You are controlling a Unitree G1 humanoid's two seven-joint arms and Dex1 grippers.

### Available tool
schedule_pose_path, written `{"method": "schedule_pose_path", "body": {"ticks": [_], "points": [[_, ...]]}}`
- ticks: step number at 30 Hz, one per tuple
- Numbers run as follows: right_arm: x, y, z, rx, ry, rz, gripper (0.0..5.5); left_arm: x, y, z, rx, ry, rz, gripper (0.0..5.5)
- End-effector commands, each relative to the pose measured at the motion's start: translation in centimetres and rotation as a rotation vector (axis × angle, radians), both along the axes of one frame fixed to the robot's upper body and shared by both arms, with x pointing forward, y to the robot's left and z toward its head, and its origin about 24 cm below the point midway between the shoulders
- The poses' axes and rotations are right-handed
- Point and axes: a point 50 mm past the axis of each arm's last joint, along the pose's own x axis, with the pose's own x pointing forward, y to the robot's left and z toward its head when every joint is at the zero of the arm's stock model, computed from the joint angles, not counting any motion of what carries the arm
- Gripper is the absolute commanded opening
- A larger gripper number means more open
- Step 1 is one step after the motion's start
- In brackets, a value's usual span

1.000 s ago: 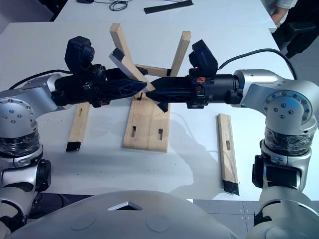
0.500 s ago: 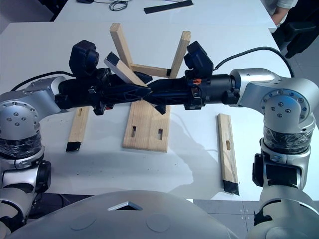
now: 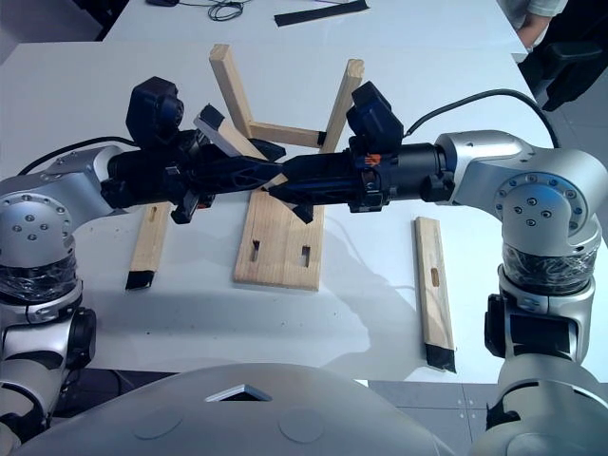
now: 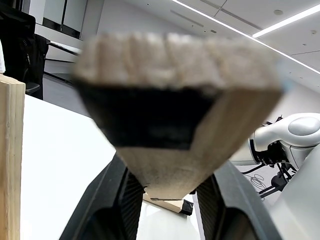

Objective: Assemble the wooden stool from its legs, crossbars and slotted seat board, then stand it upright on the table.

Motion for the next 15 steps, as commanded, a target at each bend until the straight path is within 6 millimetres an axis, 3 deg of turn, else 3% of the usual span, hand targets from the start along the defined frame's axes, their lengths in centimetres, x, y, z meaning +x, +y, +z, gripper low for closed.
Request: {"method": "schedule_pose_path", "body": {"ticks": [1,11,15], "points": [[-0.1,-0.2,-0.7,-0.087,-0.017,-0.026,1.30,-0.1,0.2,-0.1,0.017,-0.020,0.004,1.34],[-0.4,-2.3,-3.8,-0.261,-0.077,-0.115,2.86,1.4,1.7,0.5,0.047,-0.063,0.090,1.30],[-0.1,-3.4,-5.1,-0.331,-0.106,-0.194,3.45,1.8,2.7,0.4,0.152,-0.118,0.167,1.30]]}}
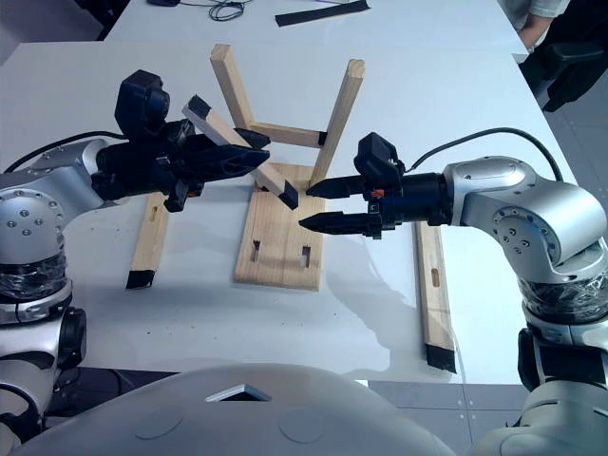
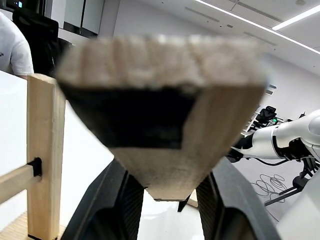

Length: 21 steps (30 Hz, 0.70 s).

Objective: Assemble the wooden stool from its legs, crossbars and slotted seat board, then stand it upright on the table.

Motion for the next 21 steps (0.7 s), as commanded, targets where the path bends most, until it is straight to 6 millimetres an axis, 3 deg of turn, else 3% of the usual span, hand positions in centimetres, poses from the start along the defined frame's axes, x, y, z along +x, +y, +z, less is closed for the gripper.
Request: {"method": "schedule_pose_path", "body": {"ticks": [1,5,8,11,14,21], "points": [[0.1,-1.4,-1.1,-0.080,-0.038,-0.091,3.65,0.4,1.7,0.1,0.170,-0.090,0.099,1.30],[-0.6,-3.0,-1.6,-0.097,-0.050,-0.202,4.18,-0.5,5.0,-0.2,0.408,-0.151,0.113,1.30],[-2.1,-4.1,-1.9,-0.098,-0.050,-0.295,4.68,-0.7,7.4,0.7,0.494,-0.205,0.133,1.30],[-3.4,-4.8,-2.3,-0.093,-0.050,-0.388,4.72,-0.3,9.9,1.0,0.518,-0.360,0.217,1.30],[-4.4,-5.1,-2.6,-0.079,-0.055,-0.475,4.72,0.1,12.1,0.1,0.587,-0.366,0.229,1.30],[-4.7,-4.6,-3.3,-0.066,-0.066,-0.572,4.72,1.2,15.1,-2.7,0.608,-0.463,0.134,1.30]]}}
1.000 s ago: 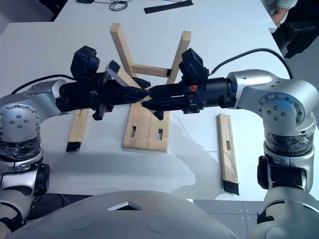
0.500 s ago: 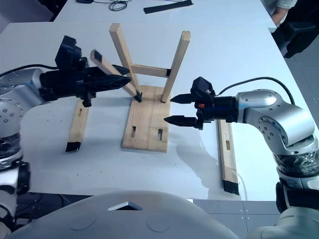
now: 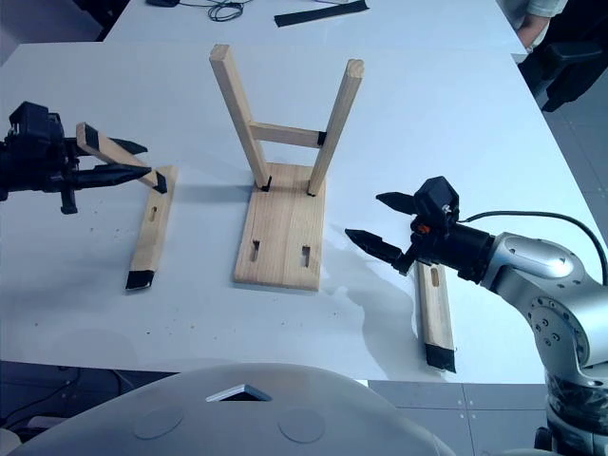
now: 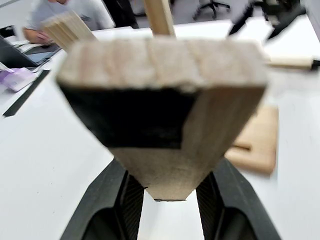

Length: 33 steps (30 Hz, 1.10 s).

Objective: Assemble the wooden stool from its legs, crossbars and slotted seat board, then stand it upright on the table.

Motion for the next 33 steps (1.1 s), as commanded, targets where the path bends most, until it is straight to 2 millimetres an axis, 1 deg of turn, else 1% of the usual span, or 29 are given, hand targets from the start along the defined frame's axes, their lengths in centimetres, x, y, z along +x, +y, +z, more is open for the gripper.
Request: {"method": "schedule_pose_path", "body": {"ticks": [1,5,12,18,24,28,33], "points": [[0.1,0.1,-0.1,-0.010,-0.008,-0.037,4.72,0.4,0.9,-1.3,0.026,-0.038,-0.068,1.30],[0.0,0.1,-0.2,-0.009,-0.008,-0.053,4.72,0.8,1.9,-2.9,0.066,-0.054,-0.086,1.30],[0.0,0.1,-0.6,-0.031,0.007,-0.042,4.72,0.2,2.7,-5.0,0.115,-0.056,-0.097,1.30],[-0.1,0.3,-0.7,-0.037,0.012,-0.034,4.72,-0.1,3.2,-5.8,0.148,-0.048,-0.099,1.30],[-0.3,0.6,-0.9,-0.042,0.017,-0.019,4.72,0.1,3.3,-6.3,0.151,-0.061,-0.091,1.30],[-0.2,0.6,-0.9,-0.045,0.020,-0.005,4.72,-0.2,3.3,-6.9,0.148,-0.068,-0.087,1.30],[-0.3,0.6,-0.9,-0.047,0.023,0.001,4.72,-0.1,3.4,-6.9,0.159,-0.091,-0.078,1.30]]}}
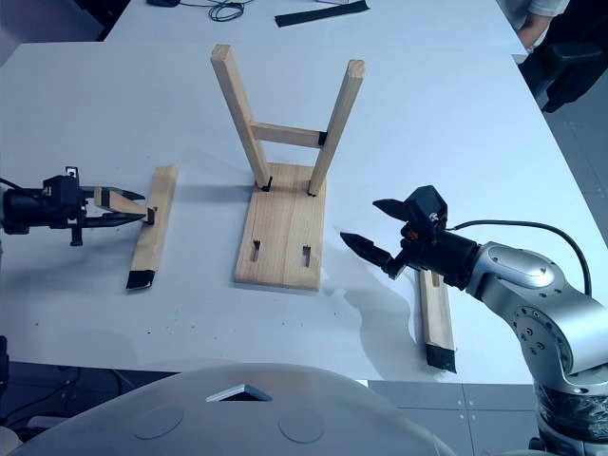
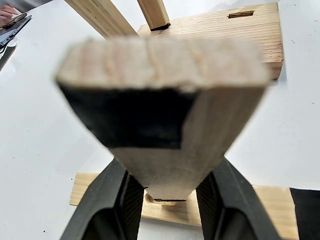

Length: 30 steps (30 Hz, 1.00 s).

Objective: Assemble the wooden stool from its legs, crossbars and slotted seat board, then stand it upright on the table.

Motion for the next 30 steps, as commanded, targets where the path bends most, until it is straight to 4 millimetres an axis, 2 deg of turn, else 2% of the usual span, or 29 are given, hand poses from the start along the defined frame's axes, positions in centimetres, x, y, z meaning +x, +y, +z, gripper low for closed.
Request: {"method": "schedule_pose_path", "body": {"ticks": [1,6,15,25,30], "points": [[0.0,0.1,0.1,-0.019,-0.003,0.015,4.72,0.3,0.1,0.1,0.013,-0.030,0.009,1.30],[-0.1,0.2,0.0,-0.020,-0.001,0.020,4.72,0.7,0.4,0.4,0.045,-0.047,0.004,1.30],[0.0,0.4,-0.1,-0.015,0.003,0.033,4.72,0.7,0.0,-0.3,0.044,-0.053,-0.013,1.30],[0.1,0.2,0.2,-0.023,0.010,0.049,4.72,-1.6,0.7,-2.3,0.075,0.052,-0.027,1.30],[0.0,-0.1,0.2,-0.032,0.016,0.041,4.72,-2.7,-0.2,-2.3,0.021,0.176,-0.049,1.30]]}}
